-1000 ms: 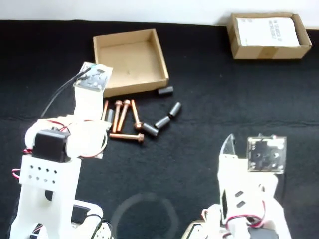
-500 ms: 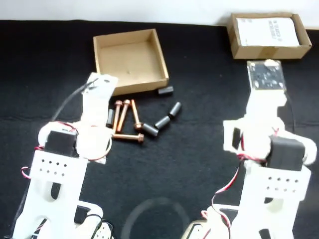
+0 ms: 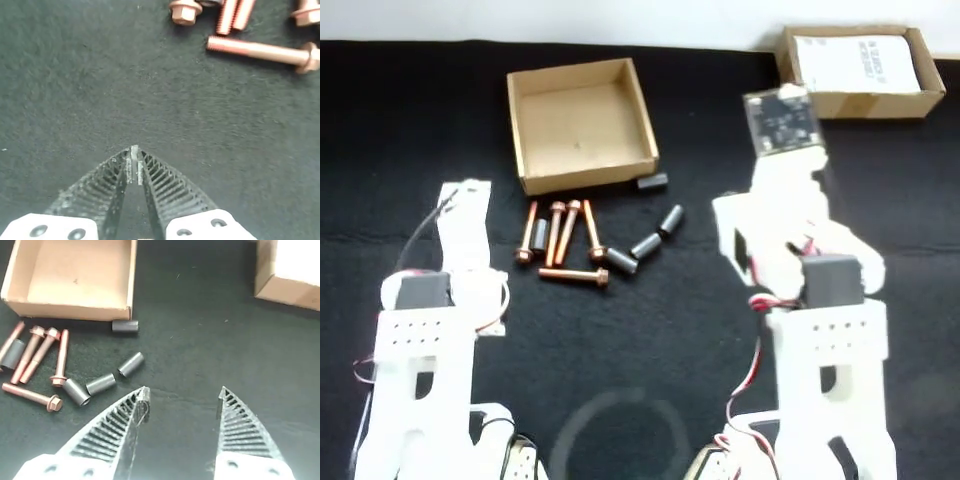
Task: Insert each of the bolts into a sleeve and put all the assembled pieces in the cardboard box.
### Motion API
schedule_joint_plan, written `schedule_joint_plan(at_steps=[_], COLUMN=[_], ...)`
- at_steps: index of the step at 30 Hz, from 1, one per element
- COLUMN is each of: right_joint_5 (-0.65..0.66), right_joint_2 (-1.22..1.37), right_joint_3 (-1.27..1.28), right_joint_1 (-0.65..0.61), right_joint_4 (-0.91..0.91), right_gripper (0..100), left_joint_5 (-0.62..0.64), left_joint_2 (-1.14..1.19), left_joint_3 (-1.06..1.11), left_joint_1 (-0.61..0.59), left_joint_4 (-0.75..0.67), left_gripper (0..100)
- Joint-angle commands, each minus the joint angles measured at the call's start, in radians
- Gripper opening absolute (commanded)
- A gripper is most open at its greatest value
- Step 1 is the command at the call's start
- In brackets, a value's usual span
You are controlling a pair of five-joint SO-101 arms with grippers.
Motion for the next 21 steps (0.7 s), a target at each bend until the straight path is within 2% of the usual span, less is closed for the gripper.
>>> schedule_joint_plan(at_steps=[1,4,6,11,16,21], right_joint_5=[-0.069,-0.272,-0.351,-0.431,-0.434,-0.506], right_joint_2=[0.004,0.044,0.130,0.438,0.740,0.940], right_joint_3=[0.094,0.183,0.183,0.012,-0.311,-0.604], right_joint_1=[-0.041,-0.044,-0.048,-0.062,-0.077,-0.088], right_joint_4=[-0.143,-0.239,-0.243,-0.108,0.065,0.142], right_gripper=[21.1,21.1,21.1,21.1,21.1,21.1], left_joint_5=[0.005,0.005,0.006,0.006,0.005,0.000], left_joint_2=[0.001,0.001,-0.004,-0.007,-0.007,-0.007], left_joint_3=[0.114,0.249,0.259,0.259,0.231,0.231], left_joint_1=[-0.013,-0.010,-0.012,-0.012,-0.012,-0.013], left_joint_4=[-0.150,-0.330,-0.384,-0.377,-0.293,-0.273], left_gripper=[1,1,1,1,1,1])
